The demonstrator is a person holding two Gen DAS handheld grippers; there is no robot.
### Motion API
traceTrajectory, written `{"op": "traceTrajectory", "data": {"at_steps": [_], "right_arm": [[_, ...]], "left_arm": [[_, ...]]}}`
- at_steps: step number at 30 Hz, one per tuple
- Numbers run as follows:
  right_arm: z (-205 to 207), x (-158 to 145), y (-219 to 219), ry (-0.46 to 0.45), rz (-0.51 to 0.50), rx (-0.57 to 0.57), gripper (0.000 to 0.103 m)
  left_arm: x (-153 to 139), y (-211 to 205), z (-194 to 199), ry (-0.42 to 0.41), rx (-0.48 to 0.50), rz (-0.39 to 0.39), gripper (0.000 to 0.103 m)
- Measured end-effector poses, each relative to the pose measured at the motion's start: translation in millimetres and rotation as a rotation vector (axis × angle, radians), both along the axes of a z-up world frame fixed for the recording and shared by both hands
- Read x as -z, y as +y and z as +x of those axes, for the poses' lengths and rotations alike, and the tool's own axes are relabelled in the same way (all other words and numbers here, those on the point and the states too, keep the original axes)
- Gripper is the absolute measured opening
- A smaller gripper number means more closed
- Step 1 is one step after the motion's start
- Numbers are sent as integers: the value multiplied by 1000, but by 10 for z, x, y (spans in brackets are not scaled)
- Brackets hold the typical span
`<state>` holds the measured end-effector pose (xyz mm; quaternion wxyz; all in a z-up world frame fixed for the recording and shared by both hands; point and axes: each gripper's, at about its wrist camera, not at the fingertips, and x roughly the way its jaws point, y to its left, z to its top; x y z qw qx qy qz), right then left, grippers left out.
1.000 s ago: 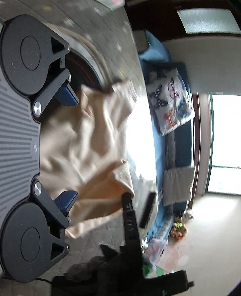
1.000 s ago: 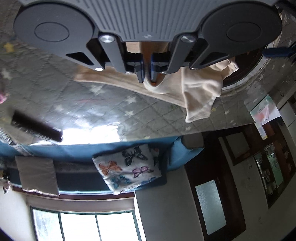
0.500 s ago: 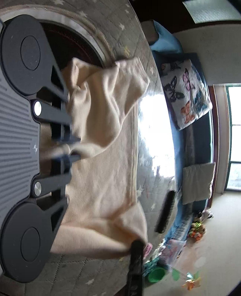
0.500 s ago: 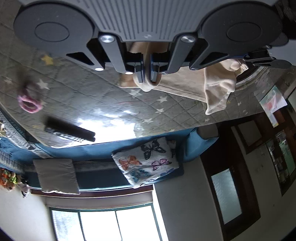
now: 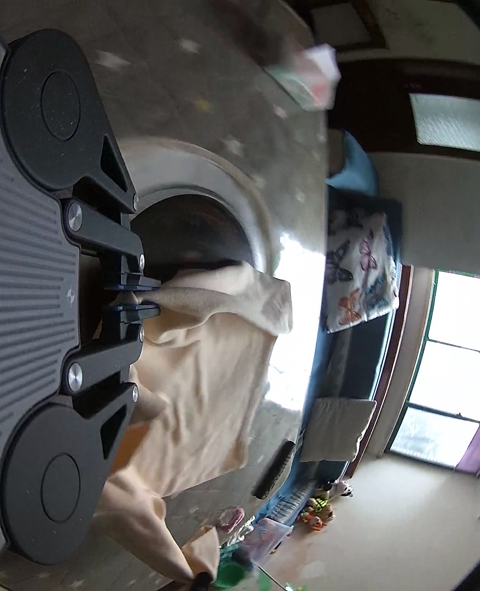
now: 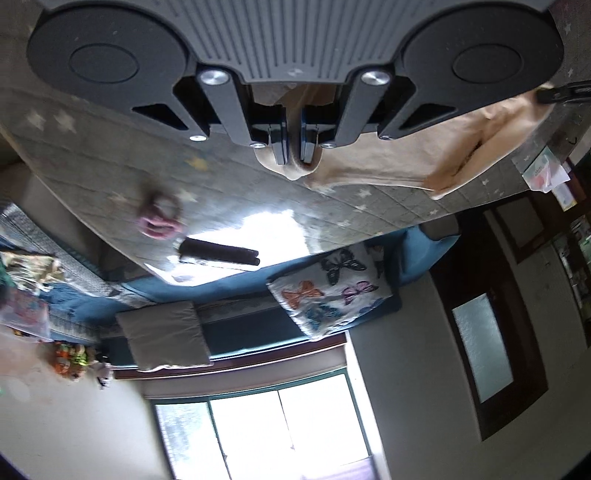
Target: Fold clothes
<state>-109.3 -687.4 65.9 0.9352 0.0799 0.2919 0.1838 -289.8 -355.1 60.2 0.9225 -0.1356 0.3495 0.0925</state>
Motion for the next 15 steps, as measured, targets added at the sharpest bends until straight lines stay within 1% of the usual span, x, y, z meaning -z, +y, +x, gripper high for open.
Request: {"op": "traceTrajectory", "data": {"at_steps": [2,4,6,7,9,10,11,12,13,14,15], "right_arm": [[-153,45,-122,9,-5,21,6],[-286,131,-235,32,-19,40,6],[-378,265,-332,78,-38,58,7],[-411,329,-366,97,-52,68,8],[-480,464,-436,137,-76,94,11],[-510,517,-468,155,-81,103,12],[-539,568,-498,171,-85,113,13],[-561,597,-517,178,-85,118,14],[-578,604,-525,178,-89,121,21],[-594,609,-530,177,-94,124,25],[-603,604,-502,167,-106,118,31]], "left_arm": [[28,-8,-184,13,-6,-17,8],[80,-14,-334,30,-1,-18,8],[97,-56,-443,49,4,-17,8],[92,-61,-477,55,-1,-11,11],[66,-40,-508,60,-3,1,12],[50,-34,-520,59,-3,10,14],[24,-40,-527,53,3,27,22],[-2,-47,-534,47,8,43,28],[-23,-49,-537,39,15,60,37],[-43,-57,-540,24,28,76,41],[-81,-93,-550,9,46,90,42]]}}
